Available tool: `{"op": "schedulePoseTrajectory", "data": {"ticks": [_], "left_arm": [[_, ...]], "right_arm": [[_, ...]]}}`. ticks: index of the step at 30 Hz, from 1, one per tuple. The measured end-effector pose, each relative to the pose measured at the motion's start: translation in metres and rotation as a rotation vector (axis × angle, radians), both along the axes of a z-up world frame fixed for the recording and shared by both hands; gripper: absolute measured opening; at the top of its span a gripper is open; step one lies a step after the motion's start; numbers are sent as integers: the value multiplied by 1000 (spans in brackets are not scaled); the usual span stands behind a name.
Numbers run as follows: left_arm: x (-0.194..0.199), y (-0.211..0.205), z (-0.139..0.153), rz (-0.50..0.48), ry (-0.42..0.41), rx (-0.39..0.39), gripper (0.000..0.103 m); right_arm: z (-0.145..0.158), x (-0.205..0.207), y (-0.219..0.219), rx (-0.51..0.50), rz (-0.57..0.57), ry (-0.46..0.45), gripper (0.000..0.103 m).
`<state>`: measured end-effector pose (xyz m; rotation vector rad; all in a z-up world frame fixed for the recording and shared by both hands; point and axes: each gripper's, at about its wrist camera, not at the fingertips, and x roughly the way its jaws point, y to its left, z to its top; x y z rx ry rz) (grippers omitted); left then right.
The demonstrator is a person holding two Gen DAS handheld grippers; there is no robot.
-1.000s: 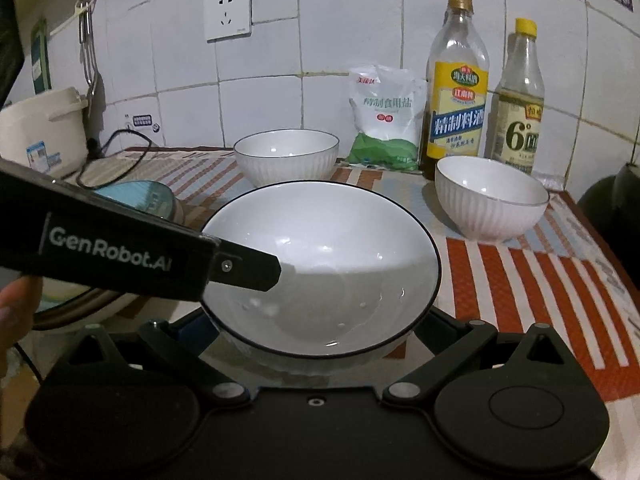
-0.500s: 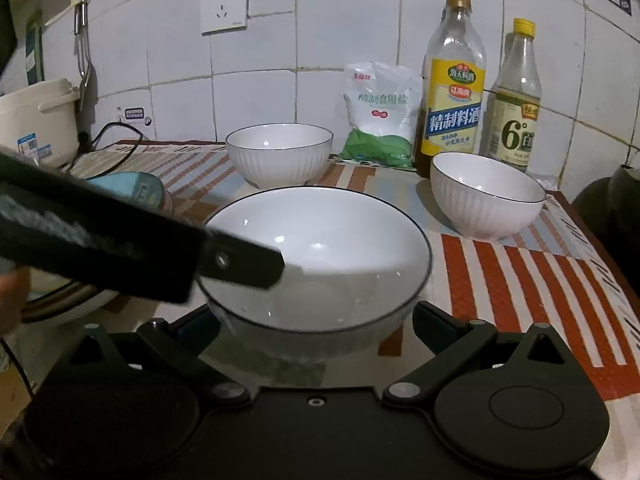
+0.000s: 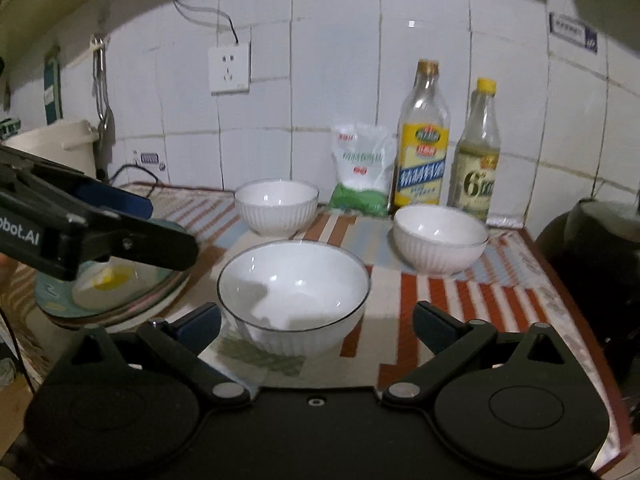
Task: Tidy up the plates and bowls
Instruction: 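Lower the white bowl onto the cloth and open both grippers, then reach both grippers to the white bowl in front of the bottles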
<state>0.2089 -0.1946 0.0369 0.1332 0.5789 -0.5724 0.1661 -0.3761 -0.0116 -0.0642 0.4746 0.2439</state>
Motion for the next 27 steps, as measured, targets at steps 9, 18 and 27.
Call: {"op": "schedulePoseTrajectory", "data": {"ticks": [9, 18, 27], "left_arm": [[-19, -8, 24, -15, -81, -10, 92], [-13, -38, 35, -87, -79, 11, 92], [24, -68, 38, -127, -70, 28, 96]], "right_arm": [[40, -27, -38, 109, 20, -48, 103], [62, -20, -68, 96, -10, -81, 103], [63, 28, -96, 133, -72, 96, 103]]}}
